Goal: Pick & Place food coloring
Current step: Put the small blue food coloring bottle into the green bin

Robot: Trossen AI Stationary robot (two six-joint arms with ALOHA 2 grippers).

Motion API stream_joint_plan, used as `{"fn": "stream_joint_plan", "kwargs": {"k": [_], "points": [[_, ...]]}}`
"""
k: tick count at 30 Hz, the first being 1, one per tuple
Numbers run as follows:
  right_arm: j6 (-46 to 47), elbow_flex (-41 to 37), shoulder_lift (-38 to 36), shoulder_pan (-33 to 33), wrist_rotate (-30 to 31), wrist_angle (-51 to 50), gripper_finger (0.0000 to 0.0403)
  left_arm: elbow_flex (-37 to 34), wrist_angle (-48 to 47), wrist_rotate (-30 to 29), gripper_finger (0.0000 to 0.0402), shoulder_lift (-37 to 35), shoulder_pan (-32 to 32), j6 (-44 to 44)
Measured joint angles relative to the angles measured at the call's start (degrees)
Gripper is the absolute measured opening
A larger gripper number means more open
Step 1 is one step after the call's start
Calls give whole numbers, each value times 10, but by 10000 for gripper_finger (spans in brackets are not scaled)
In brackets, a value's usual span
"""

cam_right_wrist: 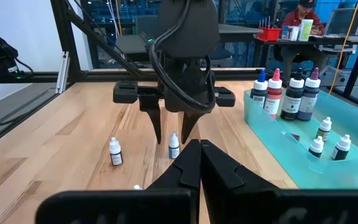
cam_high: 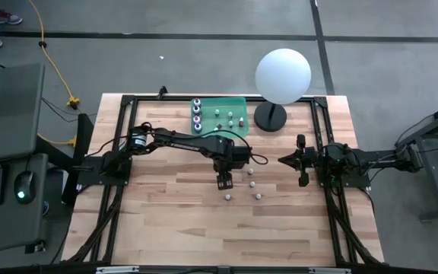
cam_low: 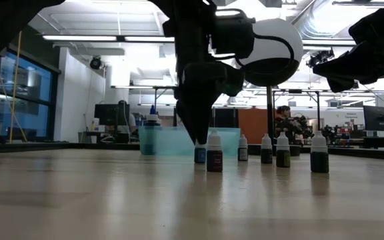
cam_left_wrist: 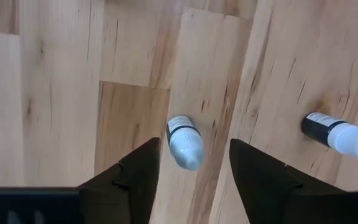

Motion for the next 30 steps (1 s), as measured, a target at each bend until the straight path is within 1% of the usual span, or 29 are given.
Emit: {"fn": "stream_joint_plan", "kwargs": {"k": [6, 12, 25, 30], "points": [[0, 0, 0, 0, 0, 0, 0, 0, 4, 0, 158, 0, 0, -2], [0, 0, 0, 0, 0, 0, 0, 0, 4, 0, 142, 0, 0, -4], [0, 0, 0, 0, 0, 0, 0, 0, 10, -1, 140, 0, 0, -13], [0, 0, 0, 0, 0, 0, 0, -13, 13, -2, 140, 0, 0, -15]]}}
